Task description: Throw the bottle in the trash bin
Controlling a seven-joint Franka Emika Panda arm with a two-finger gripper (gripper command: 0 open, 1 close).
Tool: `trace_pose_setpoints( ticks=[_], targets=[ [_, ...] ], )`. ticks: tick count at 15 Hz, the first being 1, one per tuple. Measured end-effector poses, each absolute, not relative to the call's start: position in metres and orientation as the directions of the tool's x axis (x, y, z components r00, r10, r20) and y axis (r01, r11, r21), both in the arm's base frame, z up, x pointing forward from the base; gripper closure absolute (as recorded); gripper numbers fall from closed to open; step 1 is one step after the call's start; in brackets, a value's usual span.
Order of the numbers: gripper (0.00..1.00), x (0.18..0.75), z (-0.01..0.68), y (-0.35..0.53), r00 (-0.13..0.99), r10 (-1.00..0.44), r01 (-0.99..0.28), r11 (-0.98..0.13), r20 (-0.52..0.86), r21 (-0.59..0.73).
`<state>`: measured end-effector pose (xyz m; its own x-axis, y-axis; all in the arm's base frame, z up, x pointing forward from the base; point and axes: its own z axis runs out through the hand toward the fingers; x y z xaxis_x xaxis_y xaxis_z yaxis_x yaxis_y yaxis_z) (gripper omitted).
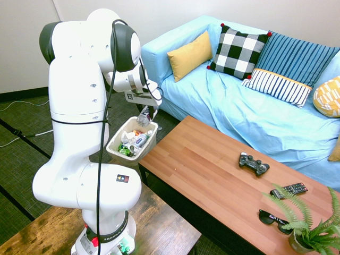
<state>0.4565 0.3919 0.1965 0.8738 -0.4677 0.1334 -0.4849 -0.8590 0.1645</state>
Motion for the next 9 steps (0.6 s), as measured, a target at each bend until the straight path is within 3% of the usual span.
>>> trace_pose_setpoints(
  ticks=[2,3,9],
  targets=[
    [1.00,0.446,0.170,0.431,0.899,-0.421,-0.437,-0.880,0.120,0.186],
    [0.00,0.443,0.158,0.445,0.908,-0.403,-0.419,-0.886,0.117,0.197],
    [0.00,0.458,0.138,0.452,0.912,-0.398,-0.411,-0.880,0.103,0.239]
  ],
)
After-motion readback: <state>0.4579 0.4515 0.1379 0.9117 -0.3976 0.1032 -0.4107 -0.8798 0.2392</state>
